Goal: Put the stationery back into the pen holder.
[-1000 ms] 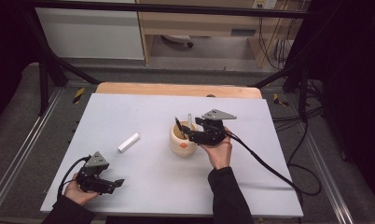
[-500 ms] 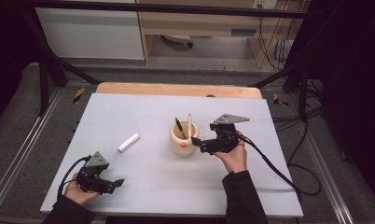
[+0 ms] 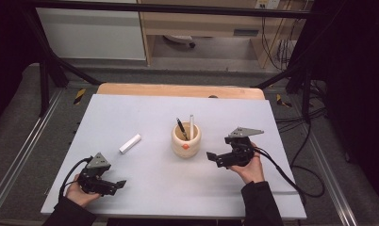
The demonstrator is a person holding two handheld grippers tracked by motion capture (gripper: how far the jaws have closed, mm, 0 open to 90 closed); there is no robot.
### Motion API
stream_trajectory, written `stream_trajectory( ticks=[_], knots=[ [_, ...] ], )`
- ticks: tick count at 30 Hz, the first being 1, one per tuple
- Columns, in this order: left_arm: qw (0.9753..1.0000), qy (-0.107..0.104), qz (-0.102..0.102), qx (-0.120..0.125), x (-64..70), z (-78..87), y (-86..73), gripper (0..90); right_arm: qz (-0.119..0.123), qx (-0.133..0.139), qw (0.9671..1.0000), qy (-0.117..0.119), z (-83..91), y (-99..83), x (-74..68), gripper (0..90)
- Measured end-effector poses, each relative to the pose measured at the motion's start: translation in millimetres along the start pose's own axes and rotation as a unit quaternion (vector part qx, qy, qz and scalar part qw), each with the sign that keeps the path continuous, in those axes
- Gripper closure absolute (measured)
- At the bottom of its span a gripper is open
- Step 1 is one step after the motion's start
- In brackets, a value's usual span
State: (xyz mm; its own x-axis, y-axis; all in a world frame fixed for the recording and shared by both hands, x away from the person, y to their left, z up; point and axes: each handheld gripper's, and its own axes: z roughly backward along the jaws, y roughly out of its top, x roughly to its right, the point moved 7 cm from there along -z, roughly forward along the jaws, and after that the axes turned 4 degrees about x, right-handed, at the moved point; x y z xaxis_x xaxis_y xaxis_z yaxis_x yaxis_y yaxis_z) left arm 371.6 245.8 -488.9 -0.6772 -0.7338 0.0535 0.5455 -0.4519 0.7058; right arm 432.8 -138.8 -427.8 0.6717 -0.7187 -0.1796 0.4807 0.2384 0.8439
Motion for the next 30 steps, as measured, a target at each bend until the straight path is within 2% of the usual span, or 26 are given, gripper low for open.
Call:
stream_trajectory(
  ticks=[2,4,6,9,10,14,17,25,30],
  knots=[
    [1.0,-0.001,0.0,0.002,-0.4,0.9,1.3,10.0,0.0,-0.013,0.9999,-0.008,0.6,-7.6,3.2,0.5],
    [1.0,-0.001,0.0,0.004,-1.2,1.4,3.0,10.1,0.008,-0.02,0.9998,-0.006,1.6,-14.8,5.1,0.4],
    [1.0,-0.001,0.002,0.004,-1.6,1.3,4.3,10.1,0.005,-0.025,0.9996,-0.006,3.4,-22.3,6.9,0.5],
    [1.0,0.0,0.0,0.003,-2.5,0.5,8.1,10.0,-0.002,-0.034,0.9992,-0.02,5.7,-30.8,11.0,0.7],
    [1.0,0.0,-0.001,0.004,-2.8,0.1,9.4,10.0,0.002,-0.039,0.999,-0.02,7.1,-33.7,11.7,0.6],
    [1.0,0.002,-0.005,0.005,-4.1,-0.3,17.2,10.0,0.015,-0.042,0.9989,-0.016,11.8,-43.2,14.7,0.6],
    [1.0,0.003,-0.009,0.004,-4.0,-0.7,21.7,10.0,0.023,-0.033,0.9991,-0.01,15.9,-49.9,17.4,0.8],
    [0.9999,0.007,-0.01,0.006,-8.9,-2.8,33.1,10.0,0.008,-0.047,0.9988,-0.008,19.9,-69.0,22.9,1.2],
    [0.9999,0.011,-0.009,0.006,-13.7,-3.5,42.0,10.1,0.015,-0.05,0.9986,-0.006,22.7,-74.5,23.9,1.4]
  ],
)
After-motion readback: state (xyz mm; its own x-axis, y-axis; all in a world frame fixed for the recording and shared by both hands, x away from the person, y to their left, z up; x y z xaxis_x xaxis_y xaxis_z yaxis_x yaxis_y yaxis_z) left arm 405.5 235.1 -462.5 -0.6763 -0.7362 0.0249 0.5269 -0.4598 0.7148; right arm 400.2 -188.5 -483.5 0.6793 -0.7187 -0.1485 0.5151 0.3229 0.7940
